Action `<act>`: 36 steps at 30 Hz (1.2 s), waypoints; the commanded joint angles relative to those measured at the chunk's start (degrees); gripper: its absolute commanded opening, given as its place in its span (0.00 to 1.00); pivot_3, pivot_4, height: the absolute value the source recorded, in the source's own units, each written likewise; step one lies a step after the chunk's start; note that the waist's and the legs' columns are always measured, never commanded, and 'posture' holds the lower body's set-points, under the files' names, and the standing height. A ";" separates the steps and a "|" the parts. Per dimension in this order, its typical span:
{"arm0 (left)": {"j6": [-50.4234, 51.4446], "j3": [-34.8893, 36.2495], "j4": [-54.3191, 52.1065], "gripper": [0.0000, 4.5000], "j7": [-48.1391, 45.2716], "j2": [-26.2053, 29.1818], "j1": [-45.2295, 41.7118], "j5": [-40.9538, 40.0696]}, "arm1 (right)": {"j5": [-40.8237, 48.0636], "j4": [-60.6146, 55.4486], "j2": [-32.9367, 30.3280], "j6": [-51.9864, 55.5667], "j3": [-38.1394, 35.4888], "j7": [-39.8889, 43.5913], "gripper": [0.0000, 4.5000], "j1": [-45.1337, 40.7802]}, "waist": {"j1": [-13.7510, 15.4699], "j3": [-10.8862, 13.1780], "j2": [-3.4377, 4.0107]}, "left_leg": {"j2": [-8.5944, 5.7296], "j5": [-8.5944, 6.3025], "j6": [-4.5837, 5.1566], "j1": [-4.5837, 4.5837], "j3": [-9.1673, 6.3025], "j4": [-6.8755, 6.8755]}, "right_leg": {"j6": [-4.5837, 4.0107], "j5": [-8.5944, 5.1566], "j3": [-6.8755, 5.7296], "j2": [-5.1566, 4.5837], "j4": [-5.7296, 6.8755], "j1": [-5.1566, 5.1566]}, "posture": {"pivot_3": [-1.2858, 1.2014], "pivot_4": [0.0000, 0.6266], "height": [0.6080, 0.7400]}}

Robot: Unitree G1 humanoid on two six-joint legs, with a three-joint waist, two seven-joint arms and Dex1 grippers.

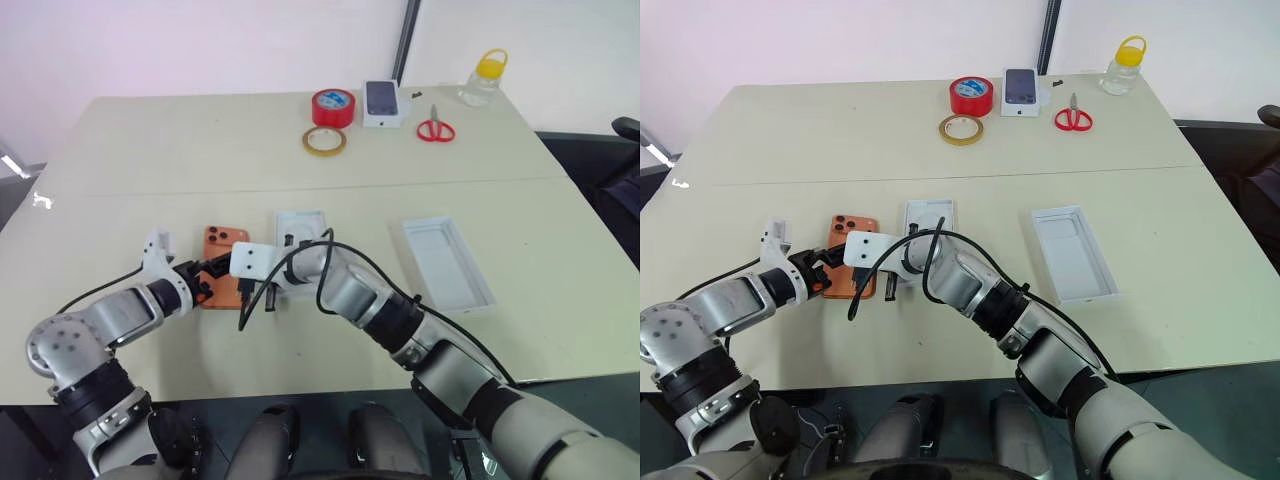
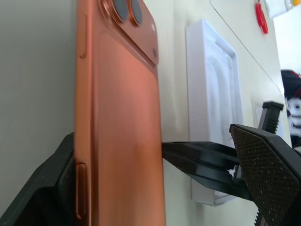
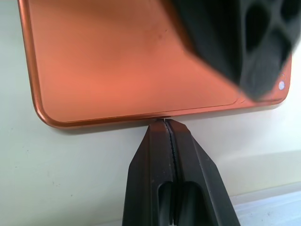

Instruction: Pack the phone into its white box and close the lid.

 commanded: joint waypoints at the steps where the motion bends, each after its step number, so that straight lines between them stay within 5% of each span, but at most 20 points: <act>1: 0.49 1.63 -0.59 0.81 0.92 0.78 -0.90 -2.19 | 0.21 -3.96 -0.61 0.30 -1.95 0.17 0.00 -0.75 | 0.05 0.00 0.00 | 0.00 0.00 0.00 -0.01 0.00 0.00 | 0.00 0.00 0.00 0.00 0.00 0.00 | 0.52 0.24 1.00; 3: 0.49 1.65 -1.04 0.61 1.39 0.52 -0.62 -3.39 | 0.55 -5.33 -1.43 1.14 -3.02 0.29 0.00 -0.96 | 0.18 0.01 -0.02 | 0.00 0.00 0.00 -0.02 0.00 0.00 | 0.00 0.00 0.00 0.00 0.00 -0.01 | 0.52 0.24 1.00; 15: 0.19 4.45 -0.29 0.61 7.37 -2.84 -0.04 -9.84 | 1.92 -14.95 -8.14 6.52 -7.64 1.55 0.00 1.21 | 0.26 0.02 -0.04 | -0.01 0.00 0.00 -0.08 0.00 0.01 | 0.00 0.00 0.00 -0.02 -0.01 0.06 | 0.52 0.24 1.00; 18: -0.73 4.13 -0.06 0.42 9.20 -3.28 0.54 -12.05 | 2.27 -16.99 -9.76 7.96 -8.38 1.58 0.00 2.05 | 0.26 0.02 -0.04 | -0.01 0.00 0.00 -0.09 0.00 0.01 | 0.00 0.00 0.01 -0.02 -0.01 0.06 | 0.52 0.24 1.00; 22: -2.23 2.96 0.42 0.01 11.33 -2.67 1.38 -15.37 | 2.88 -18.76 -10.89 9.19 -8.36 1.50 0.00 2.85 | 0.20 0.03 -0.05 | 0.00 0.00 0.00 -0.09 0.00 0.00 | 0.00 0.00 0.01 -0.02 -0.01 0.07 | 0.52 0.24 1.00; 36: -24.48 -9.56 2.49 0.01 27.67 5.88 3.14 -42.78 | 8.90 -26.86 -16.43 12.62 -15.71 4.19 0.00 3.19 | 0.64 0.09 -0.15 | -0.02 0.00 0.00 -0.13 0.00 0.02 | 0.00 0.00 0.03 -0.06 -0.06 0.06 | 0.52 0.24 1.00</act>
